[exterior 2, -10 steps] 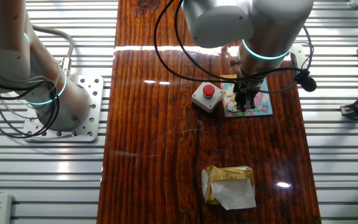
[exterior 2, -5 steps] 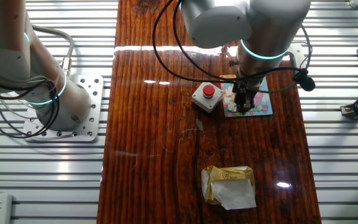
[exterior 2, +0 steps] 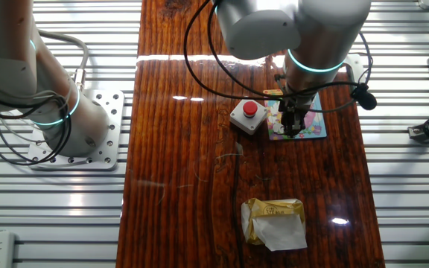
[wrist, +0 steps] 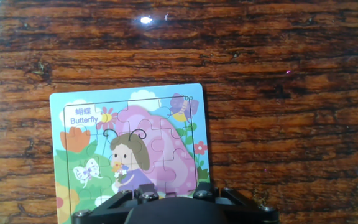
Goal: Assemble one piece of a puzzle
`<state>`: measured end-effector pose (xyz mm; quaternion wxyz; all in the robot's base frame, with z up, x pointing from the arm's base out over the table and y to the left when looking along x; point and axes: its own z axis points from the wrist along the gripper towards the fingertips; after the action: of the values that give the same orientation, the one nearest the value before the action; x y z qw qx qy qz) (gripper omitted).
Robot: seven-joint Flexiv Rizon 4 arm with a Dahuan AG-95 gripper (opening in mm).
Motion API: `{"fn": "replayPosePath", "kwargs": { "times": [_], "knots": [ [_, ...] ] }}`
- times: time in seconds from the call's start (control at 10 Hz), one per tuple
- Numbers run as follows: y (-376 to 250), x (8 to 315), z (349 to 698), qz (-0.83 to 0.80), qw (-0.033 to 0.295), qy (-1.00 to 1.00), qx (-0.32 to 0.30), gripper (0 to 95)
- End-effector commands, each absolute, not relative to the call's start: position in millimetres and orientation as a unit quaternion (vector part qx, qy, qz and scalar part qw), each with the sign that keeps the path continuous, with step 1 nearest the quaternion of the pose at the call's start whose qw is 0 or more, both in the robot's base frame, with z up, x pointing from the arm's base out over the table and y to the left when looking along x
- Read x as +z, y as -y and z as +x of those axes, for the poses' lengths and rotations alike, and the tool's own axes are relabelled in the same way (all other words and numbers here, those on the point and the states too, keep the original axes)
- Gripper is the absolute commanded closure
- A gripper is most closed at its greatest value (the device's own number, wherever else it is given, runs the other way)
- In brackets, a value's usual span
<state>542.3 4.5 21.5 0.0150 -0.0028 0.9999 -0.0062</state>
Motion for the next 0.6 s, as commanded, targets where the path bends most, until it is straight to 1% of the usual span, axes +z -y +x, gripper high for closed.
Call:
{"fn": "replayPosePath", "kwargs": {
  "times": [0.1, 0.6],
  "knots": [
    [-4.3, 19.9, 541.9, -0.003, 0.017, -1.000, -0.006, 57.0],
    [-3.7, 17.7, 539.2, -0.005, 0.017, -1.000, -0.007, 57.0]
  ]
}}
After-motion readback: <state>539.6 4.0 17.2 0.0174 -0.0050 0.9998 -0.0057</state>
